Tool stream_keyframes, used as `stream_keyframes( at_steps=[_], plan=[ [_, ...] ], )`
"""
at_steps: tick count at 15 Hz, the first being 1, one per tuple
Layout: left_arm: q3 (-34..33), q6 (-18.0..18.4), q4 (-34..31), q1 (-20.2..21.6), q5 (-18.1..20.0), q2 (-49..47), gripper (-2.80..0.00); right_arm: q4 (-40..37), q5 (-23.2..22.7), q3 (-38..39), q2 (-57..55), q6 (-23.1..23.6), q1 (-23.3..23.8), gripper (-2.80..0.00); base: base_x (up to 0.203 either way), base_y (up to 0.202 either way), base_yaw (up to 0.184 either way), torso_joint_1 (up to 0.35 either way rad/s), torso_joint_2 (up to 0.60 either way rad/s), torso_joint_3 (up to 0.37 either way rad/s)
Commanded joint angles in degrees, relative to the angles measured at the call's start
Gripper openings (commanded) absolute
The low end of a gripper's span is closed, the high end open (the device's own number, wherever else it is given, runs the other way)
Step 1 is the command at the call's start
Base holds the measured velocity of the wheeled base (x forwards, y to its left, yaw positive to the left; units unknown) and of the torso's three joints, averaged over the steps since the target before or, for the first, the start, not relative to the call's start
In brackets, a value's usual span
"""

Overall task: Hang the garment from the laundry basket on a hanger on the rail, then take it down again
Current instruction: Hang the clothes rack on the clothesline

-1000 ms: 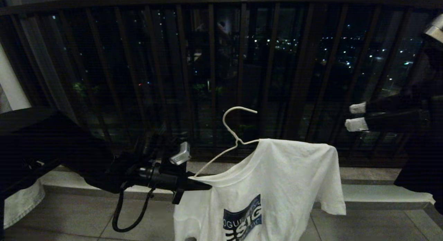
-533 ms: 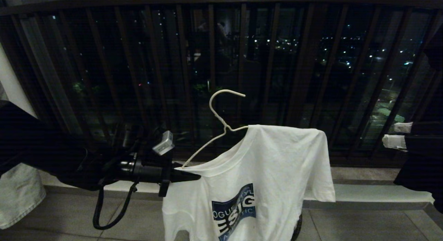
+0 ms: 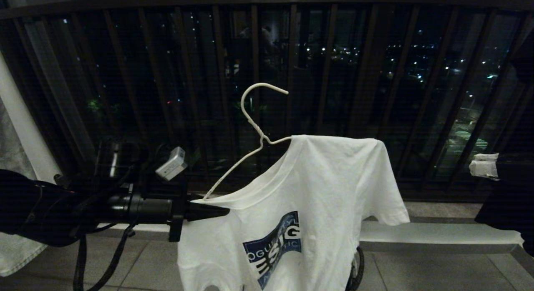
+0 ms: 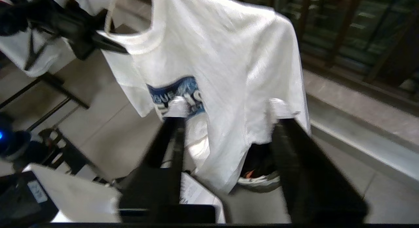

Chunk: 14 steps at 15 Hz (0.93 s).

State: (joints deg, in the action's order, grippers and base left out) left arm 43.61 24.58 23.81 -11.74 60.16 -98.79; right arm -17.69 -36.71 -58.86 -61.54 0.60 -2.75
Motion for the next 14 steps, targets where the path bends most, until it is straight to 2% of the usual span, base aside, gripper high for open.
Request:
stream_keyframes(
  at_steps=[1, 4, 6, 10, 13, 14],
  plan=[
    [-3.94, 0.00, 0.26, 2.13, 0.49, 4.46, -2.80, -0.07, -0.24, 0.92, -1.49, 0.73, -0.73, -2.80, 0.000, 0.000, 0.000, 0.000, 0.00, 0.000],
    [-3.52, 0.38, 0.27, 2.09, 0.54, 3.06, -2.80, -0.07, -0.22, 2.51, -1.82, 5.68, -0.70, -2.80, 0.000, 0.000, 0.000, 0.000, 0.00, 0.000],
    [-3.97, 1.18, 0.35, 2.06, 1.38, 3.09, -2.80, -0.07, 0.05, 2.69, -0.78, 6.00, -0.61, -2.80, 0.000, 0.000, 0.000, 0.002, -0.05, -0.047],
    [-4.67, 1.26, 0.22, 0.06, 1.64, 4.45, -2.80, 0.10, 3.34, 2.17, 1.81, 5.99, -0.07, -2.80, 0.000, 0.000, 0.000, 0.043, -0.23, -0.299],
    [-5.29, 2.08, 0.27, -0.21, 5.04, 3.98, -2.80, 2.57, 5.63, 2.78, 2.29, 5.99, -0.07, -2.80, 0.000, 0.000, 0.000, 0.078, -0.56, -0.326],
    [-5.31, 2.25, 0.18, -0.24, 5.12, 4.93, -2.80, 2.71, 5.68, 2.78, 2.63, 5.90, -0.07, -2.80, 0.000, 0.000, 0.000, 0.107, -0.45, -0.316]
  ],
)
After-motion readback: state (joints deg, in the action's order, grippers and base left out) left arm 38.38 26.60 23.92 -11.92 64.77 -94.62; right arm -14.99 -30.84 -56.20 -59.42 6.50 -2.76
